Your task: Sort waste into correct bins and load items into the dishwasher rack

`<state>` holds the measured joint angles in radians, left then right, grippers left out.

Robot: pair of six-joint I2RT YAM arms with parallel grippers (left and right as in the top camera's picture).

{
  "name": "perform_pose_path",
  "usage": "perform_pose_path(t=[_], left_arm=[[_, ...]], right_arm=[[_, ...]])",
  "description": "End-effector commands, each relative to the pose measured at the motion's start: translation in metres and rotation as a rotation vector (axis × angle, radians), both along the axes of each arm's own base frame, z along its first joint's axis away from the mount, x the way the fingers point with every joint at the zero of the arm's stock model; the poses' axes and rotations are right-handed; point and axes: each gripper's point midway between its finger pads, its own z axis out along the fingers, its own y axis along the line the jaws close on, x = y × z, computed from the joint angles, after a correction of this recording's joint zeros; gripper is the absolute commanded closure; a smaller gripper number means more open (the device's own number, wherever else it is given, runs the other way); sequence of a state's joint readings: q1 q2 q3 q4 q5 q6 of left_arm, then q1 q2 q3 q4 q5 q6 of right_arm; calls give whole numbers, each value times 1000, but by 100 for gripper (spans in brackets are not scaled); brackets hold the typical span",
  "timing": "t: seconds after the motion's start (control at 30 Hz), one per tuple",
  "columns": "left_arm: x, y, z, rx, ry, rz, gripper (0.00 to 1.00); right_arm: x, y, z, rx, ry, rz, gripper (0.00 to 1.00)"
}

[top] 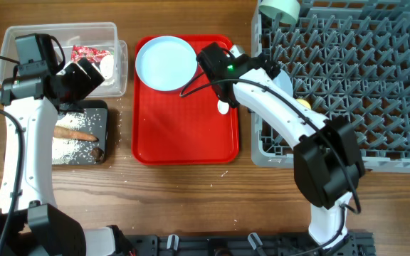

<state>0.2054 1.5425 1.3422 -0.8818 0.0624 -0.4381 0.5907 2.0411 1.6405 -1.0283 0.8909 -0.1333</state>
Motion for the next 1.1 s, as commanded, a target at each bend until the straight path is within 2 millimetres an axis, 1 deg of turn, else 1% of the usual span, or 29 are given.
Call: perform_pose_path(t=[0.0,0.03,0.1,0.13,0.17,0.2,0.27,0.3,0.33,0.37,0.4,0.43,0.47,0.5,0.53,0.63,0.7,0.73,0.8,0.83,0.87,0.9,0.93,1.03,1.07], left_arm=[[3,-1,8,5,-23,-18,0],[3,-1,8,5,-23,-18,0],[3,-1,8,5,-23,-18,0],[3,-1,8,5,-23,-18,0],[3,-1,8,5,-23,-18,0],[3,-1,8,5,-23,-18,0],[3,-1,8,5,-23,-18,0],[3,-1,8,5,-23,-18,0],[3,-1,8,5,-23,-17,0],[3,-1,8,5,-23,-18,0],[3,-1,8,5,-23,-18,0],[3,-1,8,5,-23,-18,0],[3,-1,8,5,-23,-18,0],[3,-1,8,5,-23,-18,0],[3,-1,8,5,-23,-18,0],[3,-1,8,5,-23,-18,0],[3,-1,8,5,-23,-18,0],[3,-1,8,5,-23,-18,0],[3,-1,8,5,-23,-18,0],[3,-1,8,5,-23,-18,0],[3,-1,8,5,-23,-18,0],[3,-1,8,5,-23,-18,0],[3,-1,8,5,-23,-18,0],[3,-1,8,5,-23,-18,0],[3,-1,8,5,-23,-18,0]], right_arm=[[6,16,24,153,-108,-35,0],[11,24,41,226,-152,-24,0],[19,48,67,416,-206,17,0],[24,66,84,557,-240,60,0],[25,82,95,665,-245,104,0],[19,112,106,829,-202,192,0],[-1,168,118,1104,-57,368,0],[-4,192,120,1237,-21,405,19],[4,196,111,1300,-37,314,32],[12,197,102,1341,-53,218,32],[25,196,76,1380,-75,39,34],[35,199,45,1369,-76,-40,34],[39,201,29,1352,-78,-65,38],[44,205,-2,1336,-74,-129,46],[48,203,-34,1335,-84,-254,53],[49,196,-93,1319,-83,-462,55],[50,198,-109,1312,-76,-466,55],[51,198,-118,1309,-71,-469,56],[50,197,-129,1295,-62,-477,60],[49,197,-134,1288,-56,-481,66],[48,196,-139,1281,-52,-485,72],[47,196,-144,1274,-47,-490,81],[46,195,-146,1268,-43,-493,87],[37,187,-152,1226,-17,-520,96],[35,183,-146,1209,-3,-534,96]])
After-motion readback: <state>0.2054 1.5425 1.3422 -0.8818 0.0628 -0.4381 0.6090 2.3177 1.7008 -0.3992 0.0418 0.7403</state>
